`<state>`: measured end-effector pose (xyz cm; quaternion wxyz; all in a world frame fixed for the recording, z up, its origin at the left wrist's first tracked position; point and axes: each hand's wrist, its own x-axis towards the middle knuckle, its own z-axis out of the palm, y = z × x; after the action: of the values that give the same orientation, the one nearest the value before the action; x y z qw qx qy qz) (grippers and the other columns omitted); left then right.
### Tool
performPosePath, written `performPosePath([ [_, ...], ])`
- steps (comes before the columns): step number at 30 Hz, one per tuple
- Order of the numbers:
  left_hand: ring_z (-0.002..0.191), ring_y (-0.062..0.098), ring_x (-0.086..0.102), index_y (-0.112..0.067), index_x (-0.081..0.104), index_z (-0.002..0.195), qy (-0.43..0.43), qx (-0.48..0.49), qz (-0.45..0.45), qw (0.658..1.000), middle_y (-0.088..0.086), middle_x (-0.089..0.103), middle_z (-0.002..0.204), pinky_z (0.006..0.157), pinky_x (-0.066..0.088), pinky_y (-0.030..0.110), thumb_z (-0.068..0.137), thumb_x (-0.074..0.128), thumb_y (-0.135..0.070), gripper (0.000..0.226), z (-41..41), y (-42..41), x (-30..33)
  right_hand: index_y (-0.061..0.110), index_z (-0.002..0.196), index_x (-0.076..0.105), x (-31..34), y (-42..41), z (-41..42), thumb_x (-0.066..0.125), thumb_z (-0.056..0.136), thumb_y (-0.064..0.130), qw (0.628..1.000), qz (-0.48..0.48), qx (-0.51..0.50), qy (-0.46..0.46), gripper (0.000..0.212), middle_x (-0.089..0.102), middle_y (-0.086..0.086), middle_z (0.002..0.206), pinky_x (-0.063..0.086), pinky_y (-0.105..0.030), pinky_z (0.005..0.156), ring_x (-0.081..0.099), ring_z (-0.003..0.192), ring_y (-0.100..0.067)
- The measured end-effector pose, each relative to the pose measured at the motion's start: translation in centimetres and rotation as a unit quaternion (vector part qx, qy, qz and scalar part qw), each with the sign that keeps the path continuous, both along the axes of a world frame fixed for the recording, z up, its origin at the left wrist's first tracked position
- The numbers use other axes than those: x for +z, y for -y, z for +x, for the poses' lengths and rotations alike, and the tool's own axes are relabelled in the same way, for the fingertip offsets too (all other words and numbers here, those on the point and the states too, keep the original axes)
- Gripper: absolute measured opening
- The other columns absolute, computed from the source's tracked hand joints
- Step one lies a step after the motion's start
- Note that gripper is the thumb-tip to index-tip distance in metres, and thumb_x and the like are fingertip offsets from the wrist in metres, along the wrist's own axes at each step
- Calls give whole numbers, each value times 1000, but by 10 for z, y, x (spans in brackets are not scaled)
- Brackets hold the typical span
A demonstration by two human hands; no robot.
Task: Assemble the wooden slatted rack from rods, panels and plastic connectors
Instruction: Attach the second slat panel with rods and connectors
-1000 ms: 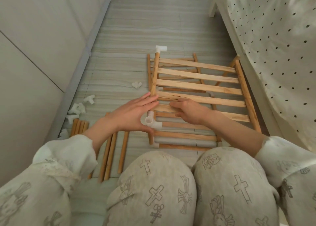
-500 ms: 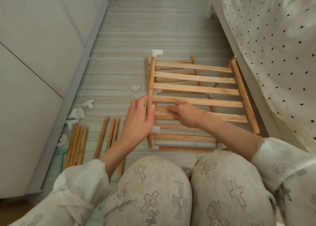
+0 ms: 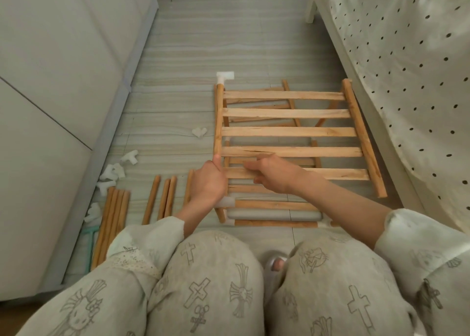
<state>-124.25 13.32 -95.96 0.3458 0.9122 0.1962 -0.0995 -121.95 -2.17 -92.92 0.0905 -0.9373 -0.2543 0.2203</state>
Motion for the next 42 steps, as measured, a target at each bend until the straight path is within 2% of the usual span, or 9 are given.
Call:
performPosePath([
  [9, 92, 36, 63, -10, 52, 106, -12, 38, -35, 999, 17, 65, 99, 86, 50, 47, 99, 12, -49, 56, 0, 8, 4, 18, 135, 50, 2, 1, 6, 55, 93, 18, 1000, 2, -6, -10, 42, 57, -13, 120, 39, -36, 95, 50, 115, -29],
  [14, 70, 24, 63, -10, 49, 112, -81, 45, -153, 984, 5, 62, 80, 67, 47, 31, 102, 15, -41, 46, 8, 4, 15, 17, 118, 64, 4, 1, 17, 51, 95, 34, 998, 52, -36, -23, 31, 65, -7, 112, 44, -34, 92, 56, 106, -25],
  [18, 69, 18, 60, -9, 54, 110, -177, -7, -189, 966, 7, 66, 95, 64, 49, 28, 101, 28, -39, 41, 26, -18, 34, 15, 90, 69, 6, -3, 42, 44, 97, 36, 991, 66, -84, 80, 33, 68, -8, 86, 48, -34, 74, 60, 87, -28],
  [22, 108, 29, 58, -8, 52, 119, -51, -36, -103, 993, 12, 58, 123, 92, 43, 31, 100, 36, -38, 39, 79, -41, 28, 16, 95, 66, 2, -24, 92, 45, 96, 27, 970, 145, -121, 155, 24, 69, -8, 94, 49, -36, 76, 61, 90, -31],
  [27, 114, 23, 50, -2, 52, 123, 117, 2, -137, 984, 12, 55, 124, 77, 31, 18, 101, 34, -20, 33, 175, -39, 20, 9, 121, 59, -5, -47, 182, 43, 97, 17, 943, 184, -208, 185, 30, 59, -14, 117, 41, -34, 91, 53, 110, -31],
  [31, 117, 20, 51, -9, 45, 133, 91, -71, -168, 979, 8, 53, 127, 96, 39, 24, 96, 48, -36, 46, 236, -34, 9, 10, 115, 60, -25, -54, 223, 36, 98, 24, 980, 69, -166, 80, 32, 59, -15, 118, 40, -34, 87, 52, 110, -33],
  [34, 95, 21, 54, -14, 54, 107, 48, -196, -35, 979, 3, 56, 101, 73, 37, 25, 91, 55, -41, 31, 264, -35, 10, 16, 111, 60, -26, -55, 231, 29, 98, 23, 982, 87, -168, -2, 35, 63, -8, 105, 45, -33, 76, 61, 89, -26],
  [38, 97, 24, 54, -15, 61, 95, 65, -339, 121, 931, 6, 59, 98, 70, 35, 27, 90, 56, -42, 28, 281, -39, 29, 20, 138, 42, -21, -48, 254, 35, 100, 19, 940, 157, -181, -244, 39, 49, 3, 130, 55, -26, 60, 69, 81, -19],
  [42, 99, 28, 54, -15, 60, 86, 71, -396, 189, 896, 9, 60, 97, 84, 46, 36, 88, 57, -42, 27, 285, -41, 34, 15, 129, 51, -33, -57, 274, 47, 96, 15, 952, 99, -104, -270, 33, 55, -7, 129, 53, -37, 89, 62, 108, -24],
])
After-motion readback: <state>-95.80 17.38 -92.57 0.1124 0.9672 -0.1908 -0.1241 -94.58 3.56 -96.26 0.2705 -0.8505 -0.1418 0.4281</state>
